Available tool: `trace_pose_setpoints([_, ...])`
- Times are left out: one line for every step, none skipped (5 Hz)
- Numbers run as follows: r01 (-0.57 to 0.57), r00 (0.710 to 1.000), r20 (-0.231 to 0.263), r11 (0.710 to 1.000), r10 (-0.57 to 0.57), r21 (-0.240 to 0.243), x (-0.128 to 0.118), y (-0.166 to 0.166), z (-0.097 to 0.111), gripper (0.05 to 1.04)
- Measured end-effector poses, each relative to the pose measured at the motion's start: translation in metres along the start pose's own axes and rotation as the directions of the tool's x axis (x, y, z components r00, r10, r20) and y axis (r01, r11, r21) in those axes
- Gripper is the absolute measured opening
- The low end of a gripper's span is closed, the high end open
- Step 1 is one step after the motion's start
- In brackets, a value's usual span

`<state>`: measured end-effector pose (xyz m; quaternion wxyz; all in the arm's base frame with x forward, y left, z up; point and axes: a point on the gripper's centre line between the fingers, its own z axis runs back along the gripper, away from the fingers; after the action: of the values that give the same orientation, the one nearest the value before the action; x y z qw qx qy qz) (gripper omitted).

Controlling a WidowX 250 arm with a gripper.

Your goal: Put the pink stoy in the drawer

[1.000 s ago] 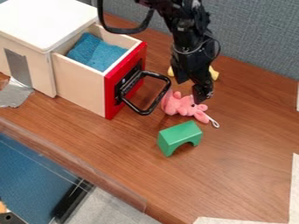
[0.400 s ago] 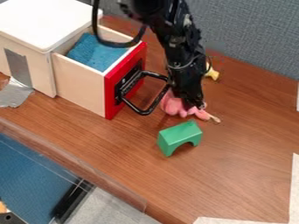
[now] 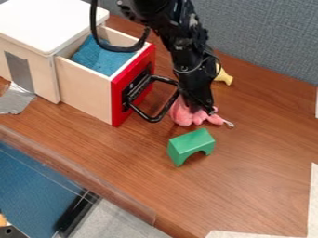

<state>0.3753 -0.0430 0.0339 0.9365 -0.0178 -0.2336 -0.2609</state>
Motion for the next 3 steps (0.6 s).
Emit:
trace_pose_setpoints([-0.009, 0.999, 0.045, 0.999, 0.010, -0.038, 0.008, -0.002, 0.016, 0.061])
trace_pose_setpoints([-0.032, 0.990, 0.131, 0.996, 0.044, -0.088, 0.025, -0.004, 0.049, 0.055])
trace_pose_setpoints([-0.045, 0.979, 0.190, 0.990, 0.070, -0.132, 0.031, -0.005, 0.075, 0.055])
